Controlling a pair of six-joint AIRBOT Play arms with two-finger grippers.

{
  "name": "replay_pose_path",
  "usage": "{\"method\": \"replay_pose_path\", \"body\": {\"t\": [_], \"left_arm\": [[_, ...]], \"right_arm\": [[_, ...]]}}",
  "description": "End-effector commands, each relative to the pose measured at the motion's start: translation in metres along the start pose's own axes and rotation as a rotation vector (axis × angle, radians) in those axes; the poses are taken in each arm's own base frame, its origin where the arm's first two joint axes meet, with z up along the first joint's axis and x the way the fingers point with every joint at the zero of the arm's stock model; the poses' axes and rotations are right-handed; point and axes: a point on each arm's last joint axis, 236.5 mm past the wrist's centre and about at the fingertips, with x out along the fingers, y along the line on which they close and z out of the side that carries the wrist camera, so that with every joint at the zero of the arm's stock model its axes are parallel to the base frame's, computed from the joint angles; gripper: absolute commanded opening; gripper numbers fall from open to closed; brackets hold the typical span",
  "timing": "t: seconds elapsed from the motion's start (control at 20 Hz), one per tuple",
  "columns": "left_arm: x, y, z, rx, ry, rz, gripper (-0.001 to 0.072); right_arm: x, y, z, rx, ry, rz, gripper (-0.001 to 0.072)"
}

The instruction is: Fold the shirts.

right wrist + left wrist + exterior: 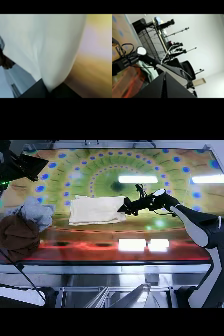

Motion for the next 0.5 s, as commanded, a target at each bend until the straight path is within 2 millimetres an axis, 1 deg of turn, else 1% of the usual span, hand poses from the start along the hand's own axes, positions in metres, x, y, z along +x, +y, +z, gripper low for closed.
{"method": "replay_pose_path", "body": {"t": [0.0,0.05,0.1,0.15,0.2,0.25,0.3,0.35,0.4,0.45], "left_arm": [[0.0,-0.003,-0.004,0.0,0.019,-0.012,0.0003],[0.0,-0.004,-0.006,-0.004,0.026,-0.017,0.0003],[0.0,-0.005,-0.008,-0.004,0.033,-0.021,0.0003],[0.0,-0.006,-0.01,-0.004,0.042,-0.026,0.0003],[0.0,-0.008,-0.012,-0.004,0.051,-0.031,0.0003],[0.0,-0.008,-0.014,-0.004,0.057,-0.035,0.0003],[0.0,-0.008,-0.013,-0.004,0.057,-0.035,0.0003],[0.0,-0.008,-0.014,-0.003,0.057,-0.035,0.0003],[0.0,-0.008,-0.013,-0.003,0.057,-0.035,0.0003],[0.0,-0.008,-0.014,-0.003,0.057,-0.035,0.0003]], "right_arm": [[-0.028,0.06,0.004,-0.132,-0.023,0.105,0.0015],[-0.049,0.077,0.011,-0.177,-0.065,0.109,0.0015],[-0.077,0.097,0.02,-0.219,-0.121,0.114,0.0015],[-0.112,0.117,0.03,-0.26,-0.196,0.118,0.0015],[-0.154,0.134,0.041,-0.293,-0.286,0.114,0.0015],[-0.197,0.141,0.052,-0.3,-0.378,0.091,0.0015],[-0.246,0.139,0.061,-0.283,-0.478,0.044,0.0015],[-0.291,0.131,0.065,-0.243,-0.562,-0.005,0.0015],[-0.339,0.116,0.065,-0.182,-0.65,-0.07,0.0015],[-0.383,0.098,0.061,-0.129,-0.728,-0.141,0.0015]]}}
